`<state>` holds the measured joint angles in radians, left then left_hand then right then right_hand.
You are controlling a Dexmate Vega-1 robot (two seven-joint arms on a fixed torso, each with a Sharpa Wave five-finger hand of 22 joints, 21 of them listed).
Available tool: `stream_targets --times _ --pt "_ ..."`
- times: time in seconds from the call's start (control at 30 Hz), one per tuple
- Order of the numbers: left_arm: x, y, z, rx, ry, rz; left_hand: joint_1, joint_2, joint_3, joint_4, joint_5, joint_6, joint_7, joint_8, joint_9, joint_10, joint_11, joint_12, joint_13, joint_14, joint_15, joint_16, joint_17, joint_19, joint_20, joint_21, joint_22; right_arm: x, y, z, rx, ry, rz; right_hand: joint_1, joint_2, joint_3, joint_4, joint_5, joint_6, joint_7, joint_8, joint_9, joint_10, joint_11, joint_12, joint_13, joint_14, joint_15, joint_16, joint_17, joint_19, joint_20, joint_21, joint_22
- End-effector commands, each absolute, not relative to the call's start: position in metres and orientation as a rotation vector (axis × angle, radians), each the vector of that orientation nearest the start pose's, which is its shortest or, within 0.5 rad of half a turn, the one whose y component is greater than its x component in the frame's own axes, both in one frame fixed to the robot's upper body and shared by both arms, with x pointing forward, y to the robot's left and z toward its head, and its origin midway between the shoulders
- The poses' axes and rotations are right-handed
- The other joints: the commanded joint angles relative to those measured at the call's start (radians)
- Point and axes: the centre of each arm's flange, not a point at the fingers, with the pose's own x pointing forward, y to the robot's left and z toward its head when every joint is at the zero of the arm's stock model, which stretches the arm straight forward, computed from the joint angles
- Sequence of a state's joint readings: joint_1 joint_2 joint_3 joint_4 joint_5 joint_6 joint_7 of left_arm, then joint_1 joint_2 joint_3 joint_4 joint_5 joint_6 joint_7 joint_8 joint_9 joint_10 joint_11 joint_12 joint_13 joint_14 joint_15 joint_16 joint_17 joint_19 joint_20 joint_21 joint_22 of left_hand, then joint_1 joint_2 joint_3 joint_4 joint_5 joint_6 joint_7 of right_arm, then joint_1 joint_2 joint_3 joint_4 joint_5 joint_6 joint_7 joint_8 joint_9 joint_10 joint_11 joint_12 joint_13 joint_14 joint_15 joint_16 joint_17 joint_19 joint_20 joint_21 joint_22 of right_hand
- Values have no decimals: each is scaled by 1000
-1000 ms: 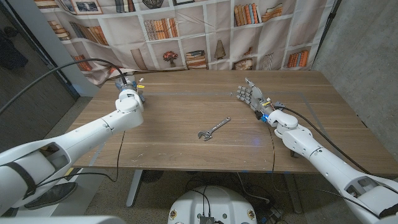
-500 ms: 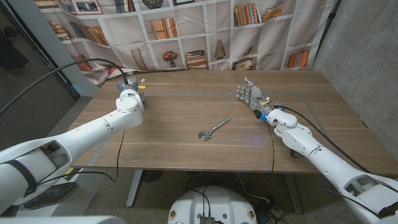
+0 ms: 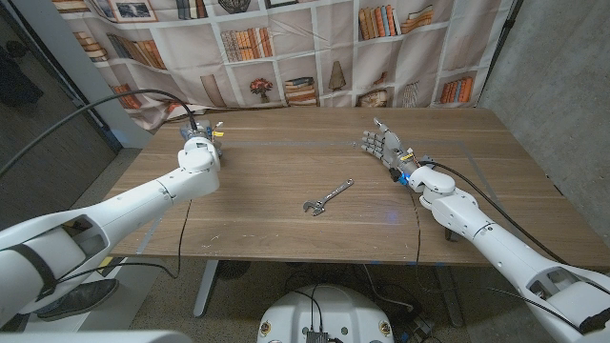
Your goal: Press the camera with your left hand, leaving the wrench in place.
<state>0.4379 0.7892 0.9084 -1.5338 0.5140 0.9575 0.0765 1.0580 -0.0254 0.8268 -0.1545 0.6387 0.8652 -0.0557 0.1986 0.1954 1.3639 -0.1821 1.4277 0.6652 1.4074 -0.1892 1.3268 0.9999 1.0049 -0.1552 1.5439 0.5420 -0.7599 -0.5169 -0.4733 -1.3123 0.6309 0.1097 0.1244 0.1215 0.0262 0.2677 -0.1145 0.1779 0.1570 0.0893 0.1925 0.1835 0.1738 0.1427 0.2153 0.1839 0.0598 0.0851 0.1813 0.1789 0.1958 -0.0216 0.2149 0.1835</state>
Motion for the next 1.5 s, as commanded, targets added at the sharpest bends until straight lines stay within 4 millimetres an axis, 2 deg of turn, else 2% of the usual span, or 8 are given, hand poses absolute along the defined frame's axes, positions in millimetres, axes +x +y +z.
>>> stream_targets --times 0.03,0.73,1.5 --pt "652 352 54 1450 -8 642 -2 2 8 1 -4 11 2 -4 3 -1 -1 -4 -2 7 -5 -6 1 -7 -59 6 -3 667 -237 -31 -72 -435 381 9 4 -4 -1 3 7 1 2 5 9 1 4 5 8 3 4 5 13 1 2 5" --pt "654 352 52 1431 -16 631 -14 8 13 -1 -12 -5 -2 -11 4 -2 -5 -8 -9 9 -7 -4 1 -10 -59 13 -14 666 -236 -31 -77 -430 385 9 4 -6 -1 3 8 1 3 5 10 2 4 5 8 3 4 5 13 2 2 5" --pt "657 351 35 1417 15 607 -24 11 16 -2 -17 3 0 -7 4 -9 -3 -20 -22 6 -7 -9 -5 -13 -59 12 -30 664 -238 -30 -86 -433 388 8 5 -7 0 3 9 0 3 5 10 -2 3 5 12 6 4 5 16 4 2 5"
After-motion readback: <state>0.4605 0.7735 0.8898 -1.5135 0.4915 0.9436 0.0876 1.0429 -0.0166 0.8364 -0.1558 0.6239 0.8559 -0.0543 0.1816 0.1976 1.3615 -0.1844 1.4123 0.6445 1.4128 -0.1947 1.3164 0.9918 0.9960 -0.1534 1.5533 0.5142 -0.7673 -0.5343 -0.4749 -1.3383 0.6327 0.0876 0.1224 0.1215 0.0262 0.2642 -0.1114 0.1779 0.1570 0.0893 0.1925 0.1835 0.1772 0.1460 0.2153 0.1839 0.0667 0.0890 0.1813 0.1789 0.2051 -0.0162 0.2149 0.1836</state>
